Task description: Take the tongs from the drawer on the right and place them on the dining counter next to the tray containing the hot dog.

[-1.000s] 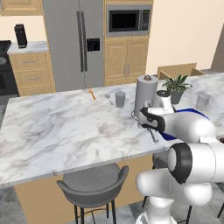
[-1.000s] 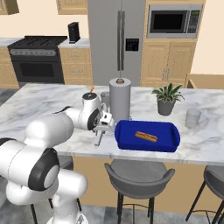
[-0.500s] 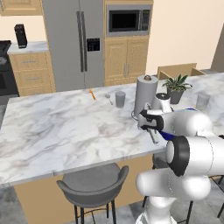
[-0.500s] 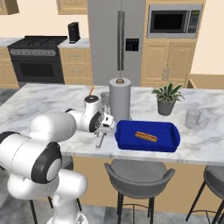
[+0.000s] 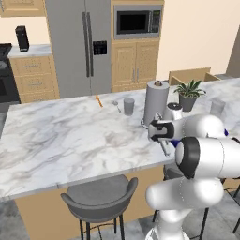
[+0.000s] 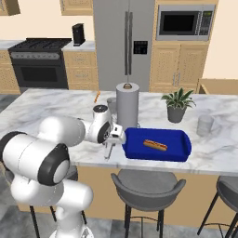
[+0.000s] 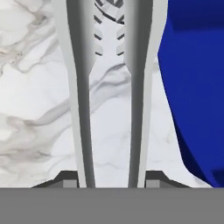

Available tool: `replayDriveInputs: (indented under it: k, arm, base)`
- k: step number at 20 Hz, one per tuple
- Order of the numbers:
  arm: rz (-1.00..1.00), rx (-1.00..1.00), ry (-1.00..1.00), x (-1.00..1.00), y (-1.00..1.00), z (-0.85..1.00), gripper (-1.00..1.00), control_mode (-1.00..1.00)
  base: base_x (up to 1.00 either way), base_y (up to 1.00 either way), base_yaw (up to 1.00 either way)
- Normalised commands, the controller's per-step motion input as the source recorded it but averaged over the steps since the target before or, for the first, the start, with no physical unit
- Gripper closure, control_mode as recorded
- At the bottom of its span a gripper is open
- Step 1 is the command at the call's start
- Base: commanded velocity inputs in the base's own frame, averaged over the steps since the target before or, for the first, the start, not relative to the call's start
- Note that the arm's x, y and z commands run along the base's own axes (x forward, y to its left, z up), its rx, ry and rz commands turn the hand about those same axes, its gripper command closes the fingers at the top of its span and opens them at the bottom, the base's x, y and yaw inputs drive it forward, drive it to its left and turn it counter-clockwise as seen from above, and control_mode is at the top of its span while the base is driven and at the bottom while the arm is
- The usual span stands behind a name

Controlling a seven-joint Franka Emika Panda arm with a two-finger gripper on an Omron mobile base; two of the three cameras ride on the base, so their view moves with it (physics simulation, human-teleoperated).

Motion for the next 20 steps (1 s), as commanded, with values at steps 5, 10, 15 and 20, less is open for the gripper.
replayDriveInputs:
  k: [5,10,15,20]
  arm:
    - [0.0,0.0,0.0,0.09,0.0,-0.14,1.0,-1.0]
    - [0.0,-0.01,0.0,0.12,0.0,-0.18,1.0,-1.0]
    - [0.0,-0.01,0.0,0.17,0.0,-0.22,1.0,-1.0]
    - [0.0,0.0,0.0,0.19,0.0,-0.18,1.0,-1.0]
  base:
    - [0.0,0.0,0.0]
    - [0.0,0.0,0.0]
    - [0.0,0.0,0.0]
    - [0.0,0.0,0.0]
